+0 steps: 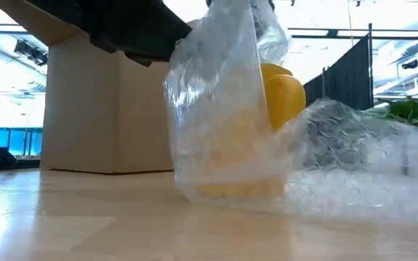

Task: Wrap mug
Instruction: Wrap the yellow mug with the bubble wrap

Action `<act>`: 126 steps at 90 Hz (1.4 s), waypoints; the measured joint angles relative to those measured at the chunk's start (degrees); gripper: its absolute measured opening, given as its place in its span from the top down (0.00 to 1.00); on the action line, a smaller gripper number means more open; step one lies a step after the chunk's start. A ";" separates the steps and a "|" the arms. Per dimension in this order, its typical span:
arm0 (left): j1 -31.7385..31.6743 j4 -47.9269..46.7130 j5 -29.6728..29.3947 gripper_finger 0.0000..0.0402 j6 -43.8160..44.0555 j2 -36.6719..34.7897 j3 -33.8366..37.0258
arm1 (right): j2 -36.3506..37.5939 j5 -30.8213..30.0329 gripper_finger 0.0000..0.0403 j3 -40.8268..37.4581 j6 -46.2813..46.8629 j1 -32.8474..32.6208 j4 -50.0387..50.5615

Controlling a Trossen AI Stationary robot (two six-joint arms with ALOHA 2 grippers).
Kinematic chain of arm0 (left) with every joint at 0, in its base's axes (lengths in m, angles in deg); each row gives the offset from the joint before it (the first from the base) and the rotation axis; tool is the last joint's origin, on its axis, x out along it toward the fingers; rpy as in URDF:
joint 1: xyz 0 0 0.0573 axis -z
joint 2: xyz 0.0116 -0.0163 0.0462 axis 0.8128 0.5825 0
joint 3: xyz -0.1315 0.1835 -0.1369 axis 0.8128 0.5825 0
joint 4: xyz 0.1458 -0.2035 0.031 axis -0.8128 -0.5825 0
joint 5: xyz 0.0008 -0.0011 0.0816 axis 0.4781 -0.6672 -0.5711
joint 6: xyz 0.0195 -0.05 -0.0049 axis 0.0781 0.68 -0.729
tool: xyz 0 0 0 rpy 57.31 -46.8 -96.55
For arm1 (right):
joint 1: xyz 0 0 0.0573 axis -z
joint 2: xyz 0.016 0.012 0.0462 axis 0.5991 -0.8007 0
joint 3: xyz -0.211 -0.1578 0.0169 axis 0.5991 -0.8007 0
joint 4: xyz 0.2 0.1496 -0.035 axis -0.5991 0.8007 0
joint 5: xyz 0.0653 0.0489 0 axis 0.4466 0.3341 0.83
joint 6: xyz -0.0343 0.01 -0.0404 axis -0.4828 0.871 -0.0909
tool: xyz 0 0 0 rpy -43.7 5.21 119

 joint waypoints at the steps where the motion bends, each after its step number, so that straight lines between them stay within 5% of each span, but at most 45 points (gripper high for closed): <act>1: 0.01 -0.04 -0.01 0.88 0.03 0.01 0.00 | 0.00 0.14 0.95 -0.28 -0.05 -0.13 -0.35; 42: -0.42 0.15 -0.10 0.88 -0.95 0.03 0.04 | 0.70 3.17 0.95 -14.32 3.68 -0.89 -15.22; 97: 4.85 0.46 -1.73 0.88 -7.44 -5.53 -0.01 | 3.01 1.93 0.95 1.60 3.99 -2.31 -2.29; 126: 11.55 -1.72 -6.37 0.88 -11.37 -9.22 -0.02 | 2.69 -0.43 0.95 -6.43 4.11 -2.58 -9.52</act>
